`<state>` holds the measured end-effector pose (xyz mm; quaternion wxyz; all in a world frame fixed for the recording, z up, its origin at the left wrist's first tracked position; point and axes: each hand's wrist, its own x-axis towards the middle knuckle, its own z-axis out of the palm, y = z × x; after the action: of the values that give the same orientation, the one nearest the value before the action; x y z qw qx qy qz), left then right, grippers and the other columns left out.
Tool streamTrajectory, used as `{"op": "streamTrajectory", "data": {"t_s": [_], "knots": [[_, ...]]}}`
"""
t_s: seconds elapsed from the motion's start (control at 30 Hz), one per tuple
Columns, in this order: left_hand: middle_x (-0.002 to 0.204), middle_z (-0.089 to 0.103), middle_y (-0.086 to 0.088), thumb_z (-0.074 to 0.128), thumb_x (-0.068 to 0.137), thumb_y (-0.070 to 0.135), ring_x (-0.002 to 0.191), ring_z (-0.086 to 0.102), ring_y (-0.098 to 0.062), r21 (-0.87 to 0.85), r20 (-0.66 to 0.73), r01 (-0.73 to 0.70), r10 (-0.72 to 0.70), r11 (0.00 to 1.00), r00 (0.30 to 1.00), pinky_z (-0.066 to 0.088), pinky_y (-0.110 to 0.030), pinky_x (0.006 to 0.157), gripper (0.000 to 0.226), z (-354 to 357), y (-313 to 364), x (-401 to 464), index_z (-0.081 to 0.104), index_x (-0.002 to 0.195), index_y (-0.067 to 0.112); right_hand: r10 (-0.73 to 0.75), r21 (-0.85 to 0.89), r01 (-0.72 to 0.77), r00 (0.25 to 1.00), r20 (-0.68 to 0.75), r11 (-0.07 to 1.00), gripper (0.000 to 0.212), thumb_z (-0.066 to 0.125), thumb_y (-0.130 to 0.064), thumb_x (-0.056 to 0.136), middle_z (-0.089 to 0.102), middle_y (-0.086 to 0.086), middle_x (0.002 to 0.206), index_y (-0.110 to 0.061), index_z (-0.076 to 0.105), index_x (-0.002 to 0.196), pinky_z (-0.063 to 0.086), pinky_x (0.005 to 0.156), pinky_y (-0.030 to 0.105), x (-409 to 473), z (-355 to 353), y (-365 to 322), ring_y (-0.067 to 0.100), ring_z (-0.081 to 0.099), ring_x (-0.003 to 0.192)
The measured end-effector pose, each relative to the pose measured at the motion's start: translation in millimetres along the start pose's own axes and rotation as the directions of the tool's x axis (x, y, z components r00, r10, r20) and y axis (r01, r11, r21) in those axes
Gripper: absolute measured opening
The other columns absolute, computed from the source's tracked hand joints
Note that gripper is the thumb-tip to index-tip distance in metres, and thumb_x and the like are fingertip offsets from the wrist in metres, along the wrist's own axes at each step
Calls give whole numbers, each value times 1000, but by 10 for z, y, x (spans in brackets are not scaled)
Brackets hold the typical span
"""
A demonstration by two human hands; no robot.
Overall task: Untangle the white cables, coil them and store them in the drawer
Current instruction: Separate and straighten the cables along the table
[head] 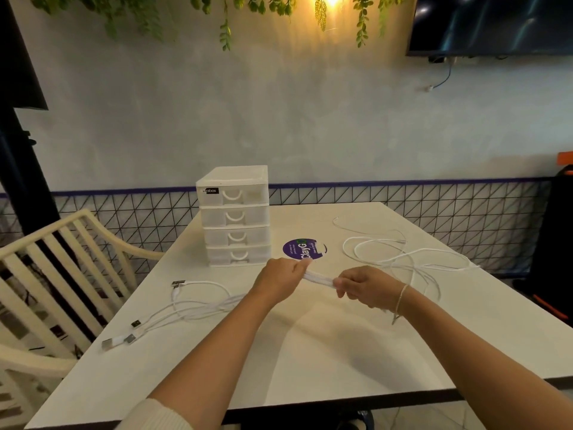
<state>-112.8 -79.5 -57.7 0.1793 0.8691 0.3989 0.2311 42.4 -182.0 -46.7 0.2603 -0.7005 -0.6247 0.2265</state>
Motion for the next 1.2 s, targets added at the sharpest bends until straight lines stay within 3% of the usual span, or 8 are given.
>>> {"op": "streamTrajectory", "data": {"t_s": [0.13, 0.33, 0.47, 0.57, 0.77, 0.87, 1.03, 1.2], "knots": [[88, 65, -19, 30, 101, 39, 83, 57, -33, 53, -34, 4, -2, 999, 999, 42, -35, 70, 52, 94, -33, 41, 61, 79, 4, -13, -84, 24, 992, 124, 996, 32, 50, -31, 95, 45, -8, 58, -24, 57, 64, 29, 40, 7, -68, -35, -79, -2, 40, 37], [69, 49, -11, 32, 100, 35, 69, 44, -25, 112, 44, -126, 122, 986, 992, 30, -30, 60, 47, 142, 67, -47, 48, 67, 6, 65, 64, -53, 980, -189, 997, 37, 50, -26, 95, 43, -3, 55, -18, 56, 59, 29, 43, 16, -8, -142, 71, 7, 37, 44], [73, 53, -16, 33, 100, 36, 71, 45, -26, 54, -7, -10, 10, 999, 1000, 33, -31, 62, 47, 82, -74, -25, 47, 65, 8, -27, 74, 30, 999, -29, 997, 32, 55, -25, 92, 43, -8, 51, -21, 59, 61, 28, 38, 12, -73, 20, -29, 3, 35, 35], [83, 63, -14, 30, 100, 38, 77, 54, -28, 52, -19, 22, -21, 998, 1000, 39, -31, 67, 48, 105, -76, -17, 57, 72, 9, -10, 79, 6, 999, 48, 997, 31, 56, -26, 92, 42, -9, 49, -20, 59, 61, 29, 40, 15, -102, -27, -47, 2, 34, 36], [101, 65, -10, 20, 101, 46, 97, 57, -29, 298, 61, -38, 21, 954, 998, 39, -32, 74, 55, 162, -108, -26, 64, 100, 12, 33, -273, -44, 998, -45, 961, 32, 46, -29, 96, 47, -9, 63, -23, 54, 65, 32, 55, 13, 39, -104, 40, 2, 42, 59], [101, 65, -10, 20, 101, 47, 97, 57, -28, 323, 61, -28, 9, 946, 998, 41, -32, 77, 56, 74, -204, -14, 63, 96, 12, 45, -317, -77, 993, -108, 945, 33, 45, -29, 96, 46, -11, 64, -22, 54, 66, 29, 56, 12, 134, -76, 89, 11, 46, 69], [107, 64, -10, 21, 100, 45, 103, 55, -27, 351, -5, 82, -85, 933, 996, 41, -34, 81, 54, -150, -574, -6, 65, 98, 15, 72, -340, -145, 973, -218, 929, 38, 44, -29, 96, 55, 2, 79, -26, 48, 58, 30, 55, 14, 203, -81, 163, 17, 48, 78], [98, 66, -10, 29, 97, 45, 91, 56, -26, 325, -66, 171, -158, 930, 985, 39, -30, 71, 46, -413, -765, 47, 59, 75, 18, 70, -354, -148, 972, -225, 924, 29, 41, -27, 97, 55, 2, 81, -18, 57, 74, 32, 55, 19, 296, -25, 94, 18, 47, 78]]}}
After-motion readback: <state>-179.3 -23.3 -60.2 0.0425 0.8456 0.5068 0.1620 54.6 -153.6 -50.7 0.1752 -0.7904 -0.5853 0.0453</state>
